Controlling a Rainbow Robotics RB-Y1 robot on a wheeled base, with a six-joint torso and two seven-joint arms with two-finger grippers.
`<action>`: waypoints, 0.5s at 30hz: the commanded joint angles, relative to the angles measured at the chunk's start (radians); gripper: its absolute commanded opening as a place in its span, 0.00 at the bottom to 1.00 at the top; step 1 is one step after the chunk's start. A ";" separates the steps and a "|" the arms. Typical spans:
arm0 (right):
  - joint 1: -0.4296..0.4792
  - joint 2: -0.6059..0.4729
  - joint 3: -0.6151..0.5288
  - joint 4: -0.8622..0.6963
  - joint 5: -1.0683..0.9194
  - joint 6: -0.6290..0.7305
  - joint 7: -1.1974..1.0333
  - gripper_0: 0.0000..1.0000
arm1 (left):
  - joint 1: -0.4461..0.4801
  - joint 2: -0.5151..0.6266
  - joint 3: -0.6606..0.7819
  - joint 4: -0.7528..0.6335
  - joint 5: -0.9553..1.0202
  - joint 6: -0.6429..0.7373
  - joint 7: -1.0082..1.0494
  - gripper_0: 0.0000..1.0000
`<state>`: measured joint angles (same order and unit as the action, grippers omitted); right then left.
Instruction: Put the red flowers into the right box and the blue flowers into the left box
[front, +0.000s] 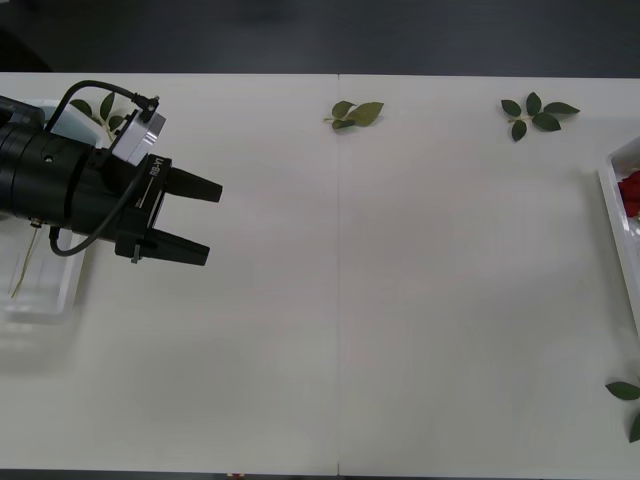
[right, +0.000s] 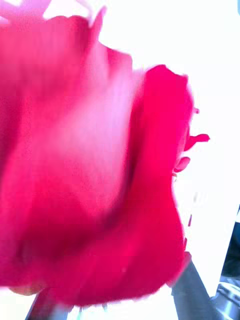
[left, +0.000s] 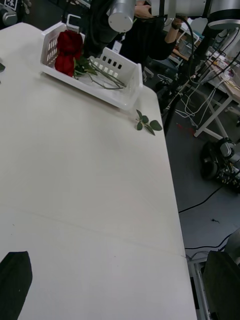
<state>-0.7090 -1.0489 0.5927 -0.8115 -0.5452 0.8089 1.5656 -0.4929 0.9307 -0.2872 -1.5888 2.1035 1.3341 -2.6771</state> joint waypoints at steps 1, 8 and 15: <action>-0.026 -0.023 -0.002 -0.018 -0.061 0.007 0.057 0.94 | -0.021 0.008 0.011 -0.019 0.000 0.004 0.046 1.00; -0.070 -0.065 -0.020 -0.052 -0.389 0.088 0.272 1.00 | -0.021 0.008 0.011 -0.019 0.000 0.004 0.046 1.00; -0.156 -0.102 -0.088 -0.054 -0.657 0.262 0.499 1.00 | -0.021 0.008 0.011 -0.019 0.000 0.004 0.046 1.00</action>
<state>-0.8028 -1.0922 0.5623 -0.8528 -1.1475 1.0251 1.9520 -0.4929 0.9307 -0.2872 -1.5889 2.1035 1.3341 -2.6771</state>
